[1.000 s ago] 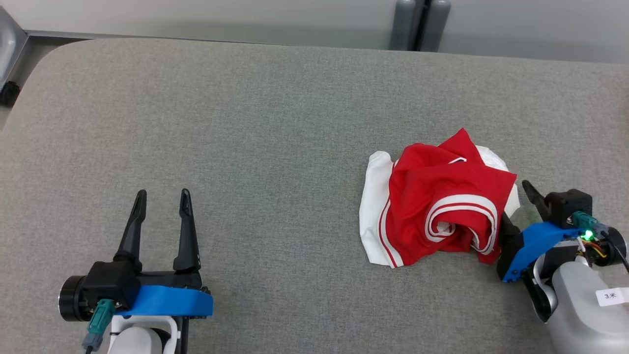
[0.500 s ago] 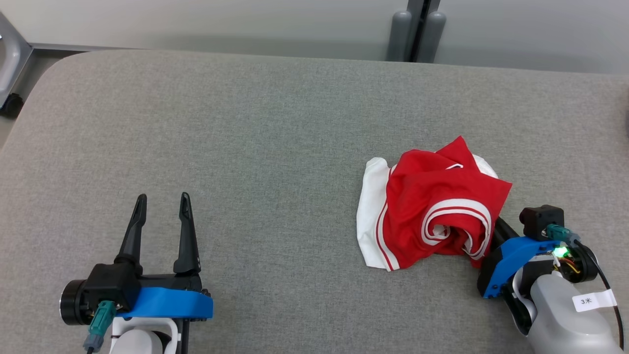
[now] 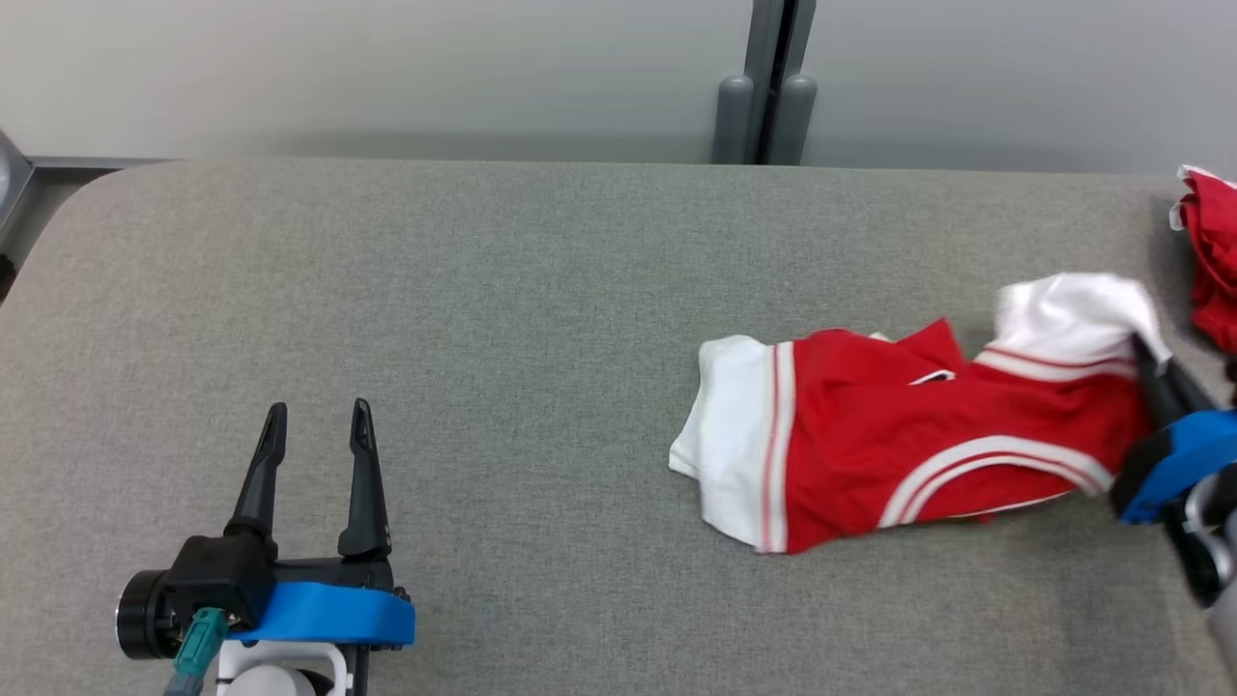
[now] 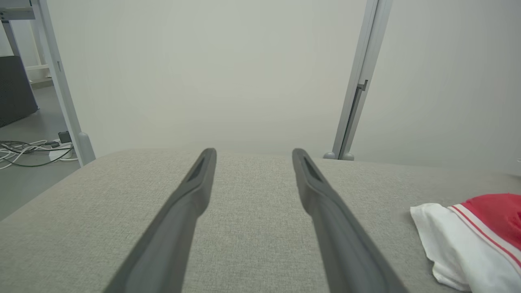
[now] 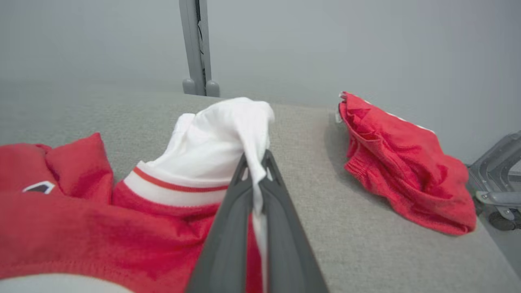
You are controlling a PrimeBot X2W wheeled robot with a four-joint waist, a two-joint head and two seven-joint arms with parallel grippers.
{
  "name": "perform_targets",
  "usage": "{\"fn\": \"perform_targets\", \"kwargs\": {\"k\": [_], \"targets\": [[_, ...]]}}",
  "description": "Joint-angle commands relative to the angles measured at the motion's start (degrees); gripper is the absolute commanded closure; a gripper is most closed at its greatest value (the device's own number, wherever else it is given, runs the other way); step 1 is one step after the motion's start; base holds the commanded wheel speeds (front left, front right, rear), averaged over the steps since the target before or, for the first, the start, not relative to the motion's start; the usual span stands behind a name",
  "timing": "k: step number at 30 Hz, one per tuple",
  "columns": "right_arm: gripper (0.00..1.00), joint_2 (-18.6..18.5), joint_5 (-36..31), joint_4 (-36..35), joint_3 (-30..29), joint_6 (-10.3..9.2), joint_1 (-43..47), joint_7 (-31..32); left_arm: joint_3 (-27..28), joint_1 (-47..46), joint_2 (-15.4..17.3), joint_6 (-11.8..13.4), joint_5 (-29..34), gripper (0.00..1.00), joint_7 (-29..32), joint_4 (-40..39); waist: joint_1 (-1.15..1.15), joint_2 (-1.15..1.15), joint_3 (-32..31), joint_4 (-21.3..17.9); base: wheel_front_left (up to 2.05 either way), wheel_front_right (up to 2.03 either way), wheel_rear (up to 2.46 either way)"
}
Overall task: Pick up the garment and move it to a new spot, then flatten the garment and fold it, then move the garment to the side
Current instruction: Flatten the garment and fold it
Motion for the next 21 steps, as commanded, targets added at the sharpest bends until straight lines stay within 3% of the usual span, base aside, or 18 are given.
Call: {"fn": "perform_targets", "kwargs": {"k": [1,5,9,21], "targets": [[1.00,-1.7,0.1,-1.5,-1.1,-0.01,-0.1,-0.3,0.2,0.6,-0.1,0.1,0.1,0.00,-0.3,-0.2,0.00,0.00,-0.4,-0.4,0.00,0.00,0.00],[1.00,-5.0,-0.5,-4.9,-3.3,-0.01,-1.5,-0.3,0.0,0.7,-0.1,0.4,-0.2,0.00,-0.3,-0.5,0.00,0.00,-0.9,-0.6,0.00,0.00,0.00],[1.00,-5.8,-1.2,-8.4,-3.7,-0.01,-2.5,-0.3,-0.3,0.9,-0.1,0.7,-0.6,0.00,-0.3,-0.6,0.00,0.00,-1.4,-0.6,0.00,0.00,0.00],[1.00,2.5,-3.0,-20.0,4.1,-0.01,-2.9,3.1,-1.3,1.6,-0.1,1.3,-2.0,0.00,-0.3,-0.7,0.00,0.00,-3.0,2.2,0.00,0.00,0.00]]}}
